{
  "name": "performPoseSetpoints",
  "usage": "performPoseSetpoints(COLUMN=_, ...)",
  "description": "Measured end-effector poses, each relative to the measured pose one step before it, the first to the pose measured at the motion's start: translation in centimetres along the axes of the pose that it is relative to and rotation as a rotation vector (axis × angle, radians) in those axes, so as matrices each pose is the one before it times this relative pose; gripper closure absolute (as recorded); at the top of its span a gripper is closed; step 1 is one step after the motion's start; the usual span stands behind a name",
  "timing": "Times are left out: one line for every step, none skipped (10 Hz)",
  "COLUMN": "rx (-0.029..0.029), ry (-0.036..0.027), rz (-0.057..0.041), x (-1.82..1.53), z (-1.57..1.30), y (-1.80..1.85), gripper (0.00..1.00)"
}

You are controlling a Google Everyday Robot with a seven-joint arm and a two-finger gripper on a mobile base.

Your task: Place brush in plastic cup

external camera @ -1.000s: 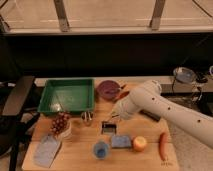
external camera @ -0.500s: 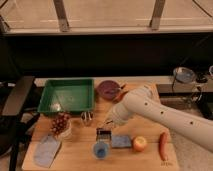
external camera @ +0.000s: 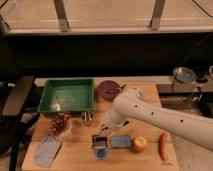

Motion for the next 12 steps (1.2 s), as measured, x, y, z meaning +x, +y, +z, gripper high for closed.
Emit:
performPoseSetpoints(rx=-0.01189, ry=-0.01502, rz=0.00397, x=-0.215, z=0.576, y=0.168, gripper=1.0)
performPoseSetpoints(rx=-0.01267, ry=-0.01732, rz=0.00474, x=-0.178, z=0.735, y=0.116, gripper=1.0)
performPoseSetpoints(rx=-0.00553, ry=-0.01104, rz=0.00555, x=-0.024, z=0.428, y=0.07, gripper=1.0)
performPoseSetpoints(rx=-0.00891, ry=-0.01618, rz=0.01197, x=0.08, z=0.691, y=0.253, gripper=1.0)
performPoseSetpoints(rx=-0.00513, ry=-0.01245, rz=0.00947, x=0.036, z=0.47, y=0.115, gripper=0.99)
performPoseSetpoints(rx=-0.00776, ry=-0.01359, rz=0.00994, x=0.037, z=0.552, y=0.136, gripper=0.9)
performPoseSetpoints(rx=-0.00273, ry=-0.00775, rz=0.00584, x=0.038, z=0.289, y=0.0, gripper=0.82)
performPoseSetpoints(rx=0.00136, ry=-0.00686, rz=0.00816, x=0.094, z=0.237, y=0.003, gripper=0.72)
performPoseSetpoints(rx=-0.00224, ry=-0.0058, rz=0.00629, x=0.111, z=0.301, y=0.13, gripper=0.62)
performPoseSetpoints(rx=-0.01148, ry=-0.00796, rz=0.00402, x=-0.024, z=0.374, y=0.259, gripper=0.54)
performPoseSetpoints(rx=-0.00041, ry=-0.00611, rz=0.005, x=0.021, z=0.251, y=0.077, gripper=0.51)
performPoseSetpoints(rx=-0.00024, ry=-0.00447, rz=0.00427, x=0.025, z=0.18, y=0.075, gripper=0.51)
